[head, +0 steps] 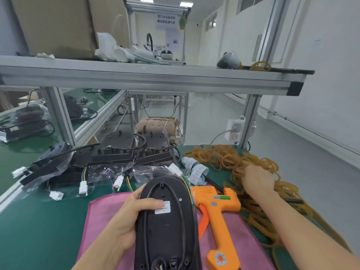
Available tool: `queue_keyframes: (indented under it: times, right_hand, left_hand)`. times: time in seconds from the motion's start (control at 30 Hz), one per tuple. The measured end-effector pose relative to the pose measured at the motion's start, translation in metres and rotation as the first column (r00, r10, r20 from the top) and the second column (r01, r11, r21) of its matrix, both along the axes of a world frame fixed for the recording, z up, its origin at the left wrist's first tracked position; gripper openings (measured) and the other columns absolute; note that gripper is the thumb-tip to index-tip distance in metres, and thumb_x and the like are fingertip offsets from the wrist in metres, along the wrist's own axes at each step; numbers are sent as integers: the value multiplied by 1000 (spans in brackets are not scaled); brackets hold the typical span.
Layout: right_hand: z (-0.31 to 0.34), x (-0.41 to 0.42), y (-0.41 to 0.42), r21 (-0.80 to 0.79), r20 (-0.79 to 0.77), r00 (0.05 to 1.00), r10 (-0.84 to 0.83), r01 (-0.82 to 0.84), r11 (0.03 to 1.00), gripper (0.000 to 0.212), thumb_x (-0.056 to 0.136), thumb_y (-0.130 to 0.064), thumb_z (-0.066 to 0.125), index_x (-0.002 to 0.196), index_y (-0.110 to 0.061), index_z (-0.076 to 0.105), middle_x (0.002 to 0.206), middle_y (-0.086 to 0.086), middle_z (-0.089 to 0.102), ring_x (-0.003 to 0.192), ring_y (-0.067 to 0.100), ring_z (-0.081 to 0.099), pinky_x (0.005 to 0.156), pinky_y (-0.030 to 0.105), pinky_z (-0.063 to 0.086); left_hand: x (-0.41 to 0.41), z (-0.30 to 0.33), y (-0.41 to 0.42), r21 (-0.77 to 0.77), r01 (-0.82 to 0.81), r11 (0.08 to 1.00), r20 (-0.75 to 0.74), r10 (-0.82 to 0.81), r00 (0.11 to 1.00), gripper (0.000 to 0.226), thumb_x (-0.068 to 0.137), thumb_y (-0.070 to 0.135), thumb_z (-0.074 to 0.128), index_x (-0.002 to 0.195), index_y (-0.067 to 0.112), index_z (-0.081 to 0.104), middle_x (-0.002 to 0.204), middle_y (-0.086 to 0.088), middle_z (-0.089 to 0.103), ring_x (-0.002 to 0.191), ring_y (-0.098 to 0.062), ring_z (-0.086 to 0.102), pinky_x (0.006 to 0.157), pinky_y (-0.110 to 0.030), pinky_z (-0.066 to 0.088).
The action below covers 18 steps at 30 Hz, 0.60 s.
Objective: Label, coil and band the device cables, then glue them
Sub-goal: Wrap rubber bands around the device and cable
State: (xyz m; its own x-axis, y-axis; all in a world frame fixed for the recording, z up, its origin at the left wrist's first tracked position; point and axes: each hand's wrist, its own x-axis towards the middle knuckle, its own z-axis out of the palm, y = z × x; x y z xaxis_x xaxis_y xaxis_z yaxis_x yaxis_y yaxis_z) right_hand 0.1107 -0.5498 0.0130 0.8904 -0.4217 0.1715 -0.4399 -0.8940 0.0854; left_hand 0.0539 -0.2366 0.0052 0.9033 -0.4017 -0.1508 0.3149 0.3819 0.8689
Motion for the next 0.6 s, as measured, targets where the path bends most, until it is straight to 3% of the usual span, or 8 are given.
queue_keyframes:
  times: [0.1, 0.17, 0.3, 0.47, 0.6]
  right_hand:
    - [-2, 1, -1, -6, 117, 992, 45, -44, 999, 11, 90, -23, 56, 92, -17, 64, 98, 3, 68, 88, 23, 65, 61, 28, 43]
    - [-1, 3, -2, 13, 53, 998, 24, -25, 1000, 17, 92, -29, 58, 100, -16, 64, 104, 5, 67, 95, 23, 65, 68, 30, 47]
    - [-4, 2, -1, -30, -19, 1000, 5, -6, 1000, 18, 93, -13, 51, 101, -16, 67, 103, 3, 69, 95, 22, 66, 69, 29, 46]
    - [3, -10, 22, -60, 238, 948, 210, -202, 978, 17, 92, -22, 51, 94, -14, 65, 99, 5, 65, 89, 26, 62, 71, 33, 42]
    - [20, -31, 70, 153, 412, 860, 302, -392, 907, 8, 88, -22, 54, 89, -14, 57, 85, 4, 64, 81, 30, 61, 63, 34, 36]
  left_hand:
    - [-1, 3, -1, -5, 13, 1000, -14, -14, 1000, 42, 31, 3, 78, 73, 8, 75, 72, -21, 70, 53, -30, 67, 49, -36, 57]
    - [-2, 4, -2, -7, 18, 1000, -13, -18, 1000, 41, 31, 3, 77, 72, 8, 75, 72, -21, 70, 53, -30, 67, 48, -35, 56]
    - [-4, 6, -2, -6, 8, 1000, -2, -8, 1000, 39, 31, 2, 76, 70, 8, 75, 71, -19, 70, 53, -29, 67, 49, -34, 57]
    - [0, 1, -1, 10, -8, 1000, -29, 9, 1000, 30, 45, -4, 71, 72, 9, 76, 72, -18, 71, 54, -28, 68, 50, -35, 58]
    - [4, -1, -1, 1, -15, 1000, -40, 15, 999, 27, 51, -4, 65, 71, 10, 76, 71, -17, 71, 54, -27, 68, 50, -35, 58]
